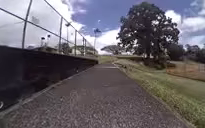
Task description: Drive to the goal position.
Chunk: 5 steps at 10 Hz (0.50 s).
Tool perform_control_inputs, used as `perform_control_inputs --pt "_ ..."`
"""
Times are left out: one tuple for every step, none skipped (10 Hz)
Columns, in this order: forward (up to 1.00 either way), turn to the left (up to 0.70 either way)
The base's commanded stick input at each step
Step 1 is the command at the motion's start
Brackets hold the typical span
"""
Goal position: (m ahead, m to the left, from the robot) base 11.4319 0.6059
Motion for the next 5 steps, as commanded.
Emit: perform_control_inputs --pt "0.04 0.00" --pt "0.04 0.00" --pt "0.04 0.00" --pt "0.04 0.00" --pt "0.04 0.00"
